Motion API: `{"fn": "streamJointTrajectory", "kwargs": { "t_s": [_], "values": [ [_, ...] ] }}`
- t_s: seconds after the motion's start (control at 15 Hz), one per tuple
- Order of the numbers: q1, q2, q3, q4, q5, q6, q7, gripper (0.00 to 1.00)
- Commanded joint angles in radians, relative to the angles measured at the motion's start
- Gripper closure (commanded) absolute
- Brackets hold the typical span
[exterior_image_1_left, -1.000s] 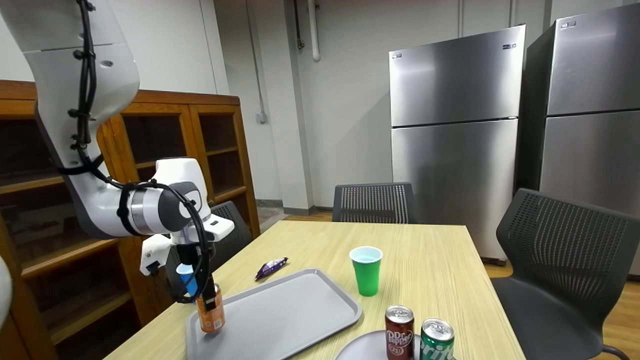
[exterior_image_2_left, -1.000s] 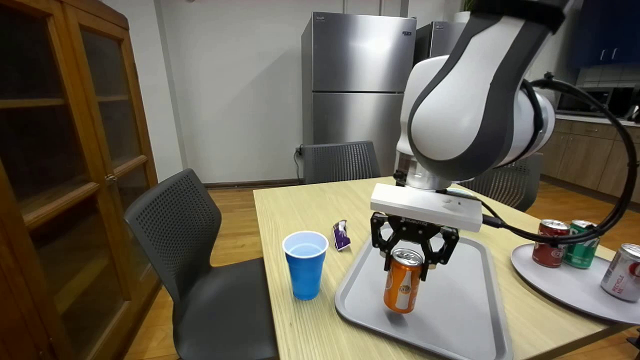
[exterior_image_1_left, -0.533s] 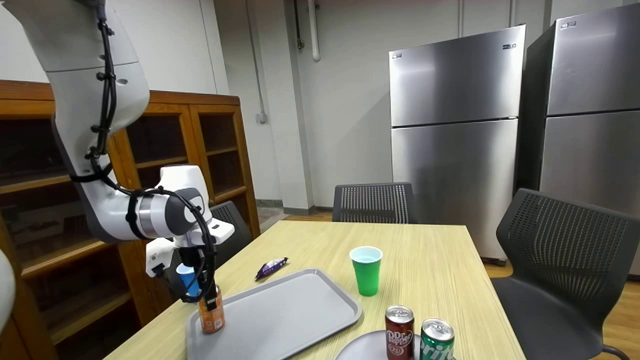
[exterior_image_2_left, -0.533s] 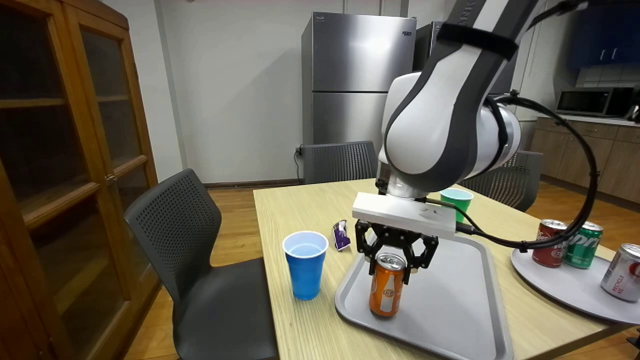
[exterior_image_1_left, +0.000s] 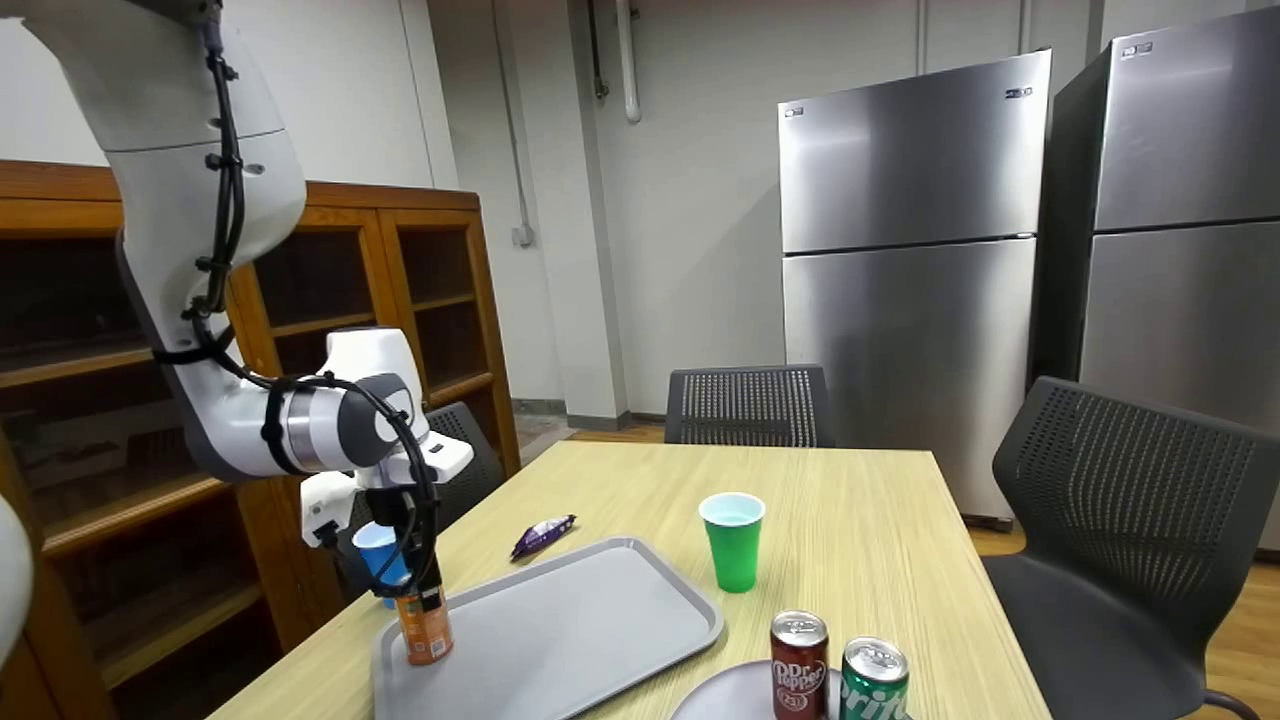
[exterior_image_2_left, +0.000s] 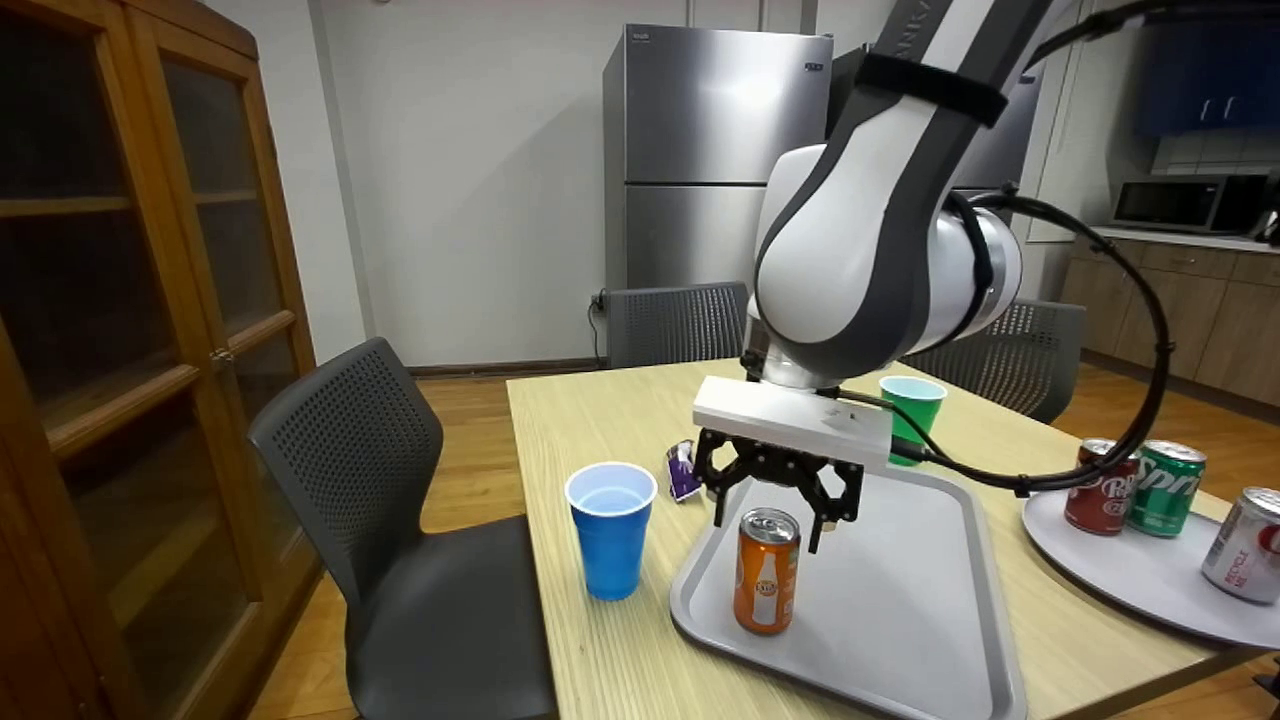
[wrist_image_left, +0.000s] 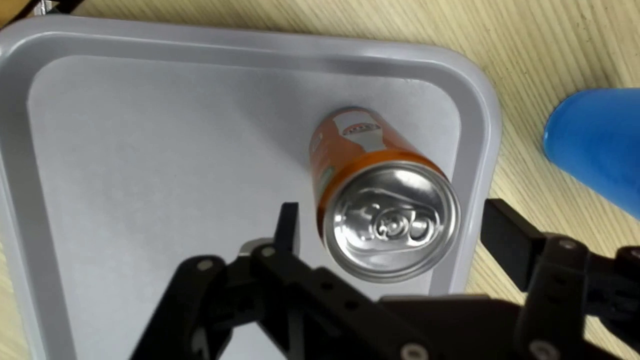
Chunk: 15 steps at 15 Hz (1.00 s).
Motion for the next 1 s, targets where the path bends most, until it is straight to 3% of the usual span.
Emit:
{"fn": "streamJointTrajectory", "kwargs": {
  "t_s": [0.0,0.47,0.93],
  "values": [
    [-0.006,-0.076,-0.015,-0.033,0.030,0.018,-0.053,0.00],
    [-0.084,-0.240,-0.072,-0.144,0.008,0.068,-0.208,0.00],
    [-0.233,-0.378,-0.105,-0.249,0.068,0.130,-0.522,0.00]
  ]
}}
